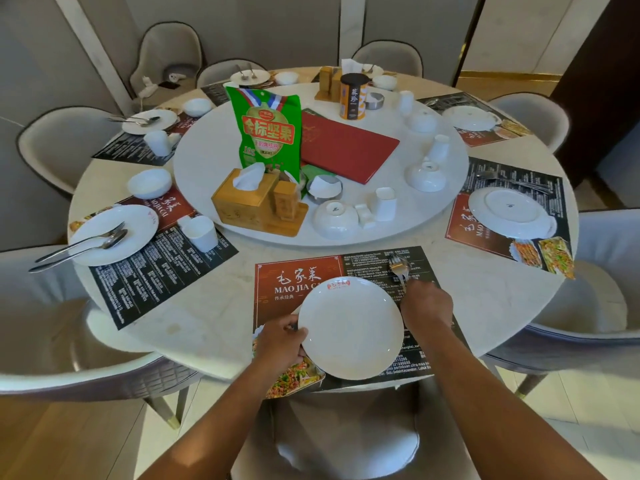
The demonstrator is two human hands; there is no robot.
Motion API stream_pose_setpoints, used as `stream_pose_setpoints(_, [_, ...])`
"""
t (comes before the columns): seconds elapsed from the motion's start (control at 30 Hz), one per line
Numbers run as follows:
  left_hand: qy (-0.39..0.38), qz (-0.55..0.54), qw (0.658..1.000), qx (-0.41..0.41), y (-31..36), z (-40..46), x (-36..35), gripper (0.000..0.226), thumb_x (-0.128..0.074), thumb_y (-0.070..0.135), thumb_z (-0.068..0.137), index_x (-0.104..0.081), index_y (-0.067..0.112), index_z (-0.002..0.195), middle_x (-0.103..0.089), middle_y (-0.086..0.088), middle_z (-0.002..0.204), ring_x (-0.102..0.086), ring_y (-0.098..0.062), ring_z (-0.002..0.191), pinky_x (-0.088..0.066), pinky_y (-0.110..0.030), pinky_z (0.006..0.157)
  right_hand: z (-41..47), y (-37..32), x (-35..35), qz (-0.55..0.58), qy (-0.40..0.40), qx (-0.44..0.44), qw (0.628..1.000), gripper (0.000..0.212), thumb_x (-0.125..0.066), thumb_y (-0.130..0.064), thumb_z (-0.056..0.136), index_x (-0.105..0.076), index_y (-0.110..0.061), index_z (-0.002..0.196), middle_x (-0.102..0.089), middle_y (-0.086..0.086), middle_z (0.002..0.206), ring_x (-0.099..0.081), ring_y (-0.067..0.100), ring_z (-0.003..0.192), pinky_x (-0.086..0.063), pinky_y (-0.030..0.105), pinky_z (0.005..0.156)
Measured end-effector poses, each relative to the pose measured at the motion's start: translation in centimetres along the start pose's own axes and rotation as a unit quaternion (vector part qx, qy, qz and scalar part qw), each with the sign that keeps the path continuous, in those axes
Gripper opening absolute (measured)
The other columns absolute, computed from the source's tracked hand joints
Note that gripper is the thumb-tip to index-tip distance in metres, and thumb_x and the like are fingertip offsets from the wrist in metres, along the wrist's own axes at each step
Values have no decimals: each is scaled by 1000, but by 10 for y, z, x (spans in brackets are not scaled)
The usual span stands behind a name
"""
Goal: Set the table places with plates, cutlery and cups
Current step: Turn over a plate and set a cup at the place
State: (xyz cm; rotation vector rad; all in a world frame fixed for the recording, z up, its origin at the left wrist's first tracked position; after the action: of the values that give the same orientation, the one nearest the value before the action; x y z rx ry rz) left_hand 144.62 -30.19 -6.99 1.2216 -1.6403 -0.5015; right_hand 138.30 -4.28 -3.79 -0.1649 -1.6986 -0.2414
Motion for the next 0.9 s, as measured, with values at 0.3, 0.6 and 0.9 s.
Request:
stream_pose_setpoints(0.3, [-15, -25, 1000, 12, -2, 3, 1, 31, -66, 19, 97, -66, 22, 128, -73, 3, 104, -75, -13, 72, -61, -21, 62, -1, -2, 2, 3, -1, 30, 1000, 23, -53, -9, 96, -69, -13, 112, -72, 7, 107, -70, 24, 95, -55, 31, 76])
stream_pose_setpoints(0.6, [-20, -49, 998, 19, 3, 10, -7, 31, -64, 12, 98, -66, 19, 128, -70, -1, 118, -75, -20, 83, -64, -31, 70, -59, 5, 13, 355, -31, -28, 934, 20, -59, -21, 96, -77, -21, 86, -67, -6, 73, -59, 12, 62, -43, 24, 61])
stream_pose_setpoints(0.9, [-51, -66, 996, -1, 1, 9, -10, 36, -63, 13, 99, -63, 20, 135, -68, 6, 98, -75, -16, 77, -60, -23, 61, -130, -19, -21, 544, -197, 3, 815, 9, -73, -8, 86, -77, -14, 92, -75, 4, 72, -62, 9, 53, -52, 23, 56])
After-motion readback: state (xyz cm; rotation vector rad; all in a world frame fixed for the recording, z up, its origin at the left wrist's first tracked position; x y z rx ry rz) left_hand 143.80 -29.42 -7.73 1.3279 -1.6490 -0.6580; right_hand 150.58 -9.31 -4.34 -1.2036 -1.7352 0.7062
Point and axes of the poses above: each hand's wrist, its own z-axis towards the middle knuckle, its own x-axis out of the back of the hand, y = z × x, the point moved 1 cm from there along z, towards the middle knuckle
